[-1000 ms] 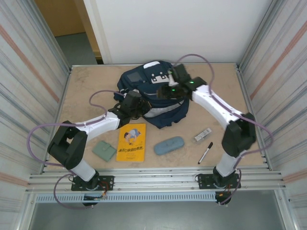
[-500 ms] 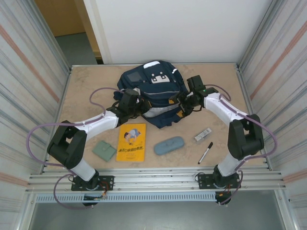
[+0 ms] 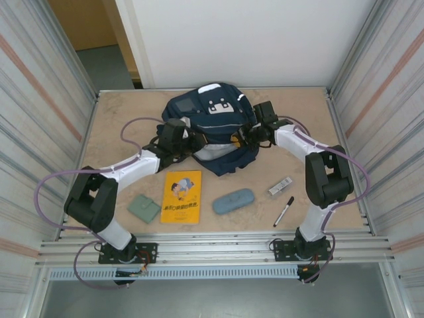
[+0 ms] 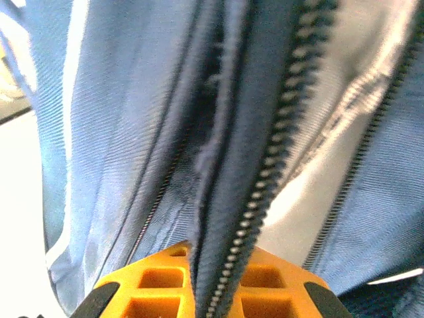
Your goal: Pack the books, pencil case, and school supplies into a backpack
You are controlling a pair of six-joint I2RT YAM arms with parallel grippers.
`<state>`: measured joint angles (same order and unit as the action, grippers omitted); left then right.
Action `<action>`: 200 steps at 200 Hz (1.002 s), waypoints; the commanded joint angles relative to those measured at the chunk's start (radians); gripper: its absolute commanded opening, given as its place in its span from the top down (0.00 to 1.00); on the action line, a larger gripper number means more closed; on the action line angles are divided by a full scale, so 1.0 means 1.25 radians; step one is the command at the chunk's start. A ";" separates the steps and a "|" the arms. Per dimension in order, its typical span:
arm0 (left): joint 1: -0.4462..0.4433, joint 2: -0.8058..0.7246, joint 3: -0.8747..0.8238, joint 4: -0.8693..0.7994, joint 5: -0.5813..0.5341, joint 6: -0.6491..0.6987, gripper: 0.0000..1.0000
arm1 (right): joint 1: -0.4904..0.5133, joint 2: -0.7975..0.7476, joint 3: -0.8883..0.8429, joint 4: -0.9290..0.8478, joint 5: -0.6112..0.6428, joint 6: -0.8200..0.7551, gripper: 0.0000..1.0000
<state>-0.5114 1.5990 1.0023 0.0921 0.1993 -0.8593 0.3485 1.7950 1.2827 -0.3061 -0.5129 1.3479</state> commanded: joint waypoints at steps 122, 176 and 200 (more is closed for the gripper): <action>0.103 -0.190 -0.032 -0.282 0.006 0.196 0.36 | 0.105 -0.044 0.002 0.557 0.097 -0.368 0.85; 0.084 -0.264 -0.105 -0.350 0.046 0.227 0.35 | 0.115 -0.021 -0.125 0.574 0.091 -0.354 0.72; 0.092 -0.275 -0.126 -0.419 -0.021 0.198 0.35 | 0.122 -0.028 -0.216 0.577 0.103 -0.355 0.67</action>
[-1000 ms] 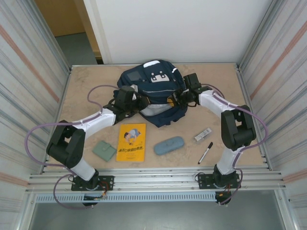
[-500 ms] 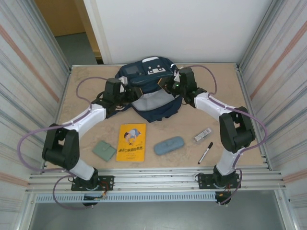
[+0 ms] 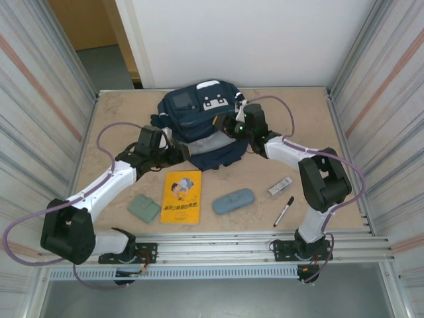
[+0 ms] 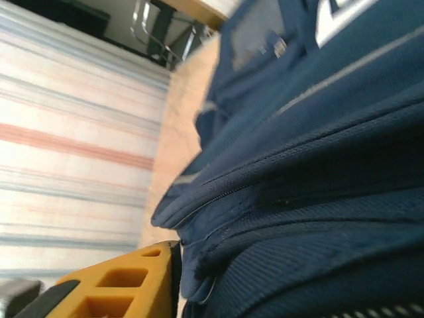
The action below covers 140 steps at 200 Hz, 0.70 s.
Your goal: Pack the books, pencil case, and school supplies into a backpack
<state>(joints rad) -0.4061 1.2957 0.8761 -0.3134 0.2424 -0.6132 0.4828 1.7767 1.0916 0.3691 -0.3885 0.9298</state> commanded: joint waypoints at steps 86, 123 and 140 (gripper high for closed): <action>-0.005 -0.012 -0.111 -0.220 -0.071 -0.071 0.36 | 0.096 -0.234 -0.159 -0.406 0.114 -0.212 0.37; -0.005 0.030 -0.131 -0.219 -0.055 -0.054 0.36 | 0.220 -0.204 -0.133 -0.512 0.098 -0.212 0.39; -0.005 0.058 -0.127 -0.216 -0.024 -0.019 0.35 | 0.294 -0.141 -0.094 -0.541 0.114 -0.198 0.40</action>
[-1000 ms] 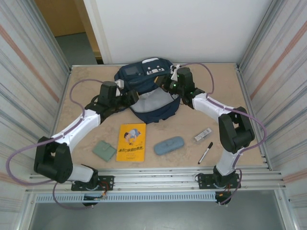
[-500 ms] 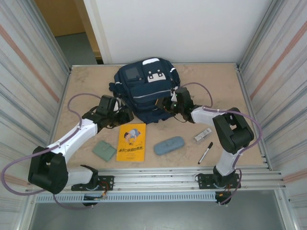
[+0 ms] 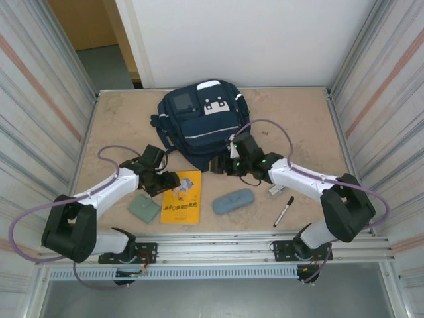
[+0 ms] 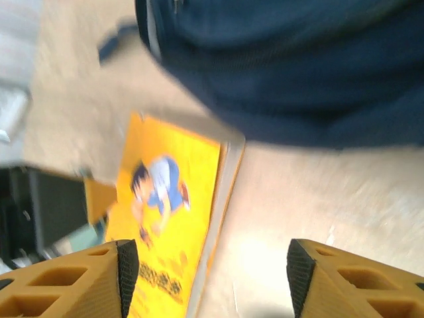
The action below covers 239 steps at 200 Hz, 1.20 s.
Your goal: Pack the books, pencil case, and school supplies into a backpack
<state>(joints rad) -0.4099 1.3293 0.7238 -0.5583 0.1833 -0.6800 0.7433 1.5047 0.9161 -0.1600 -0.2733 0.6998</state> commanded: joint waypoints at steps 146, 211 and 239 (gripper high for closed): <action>0.011 0.025 -0.066 0.036 0.108 0.026 0.01 | 0.107 0.322 0.114 -0.070 -0.028 0.023 0.74; 0.037 0.026 -0.096 0.078 0.159 0.026 0.05 | 0.063 0.325 0.087 -0.067 -0.075 -0.003 0.86; 0.027 0.051 -0.092 0.113 0.186 0.033 0.08 | 0.063 0.332 0.077 -0.050 -0.087 0.009 0.87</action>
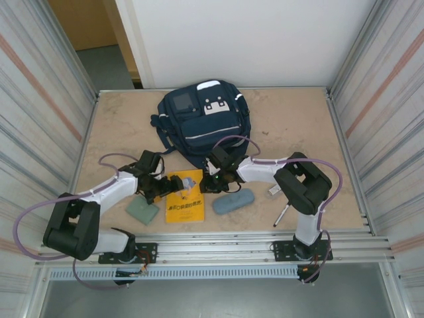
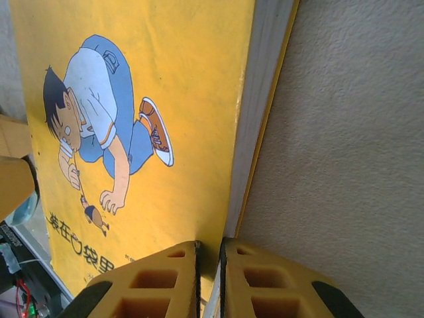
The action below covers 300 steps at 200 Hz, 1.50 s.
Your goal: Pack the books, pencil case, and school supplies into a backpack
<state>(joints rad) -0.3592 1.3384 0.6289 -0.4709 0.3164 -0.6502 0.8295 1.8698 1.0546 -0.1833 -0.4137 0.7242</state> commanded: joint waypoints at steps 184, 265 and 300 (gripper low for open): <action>-0.015 -0.085 -0.034 0.203 0.229 -0.012 0.47 | -0.017 0.041 -0.083 0.085 -0.077 0.030 0.88; -0.017 -0.162 0.049 0.047 0.089 -0.054 1.00 | 0.060 -0.228 -0.153 0.100 0.195 -0.025 0.55; -0.012 -0.227 0.118 0.074 0.092 -0.131 0.99 | 0.156 -0.443 -0.225 0.061 0.465 0.092 0.34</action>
<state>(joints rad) -0.3809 1.1183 0.6804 -0.4091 0.4316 -0.7311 0.9577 1.4933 0.8383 -0.0505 -0.1295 0.7395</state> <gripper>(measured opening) 0.157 0.532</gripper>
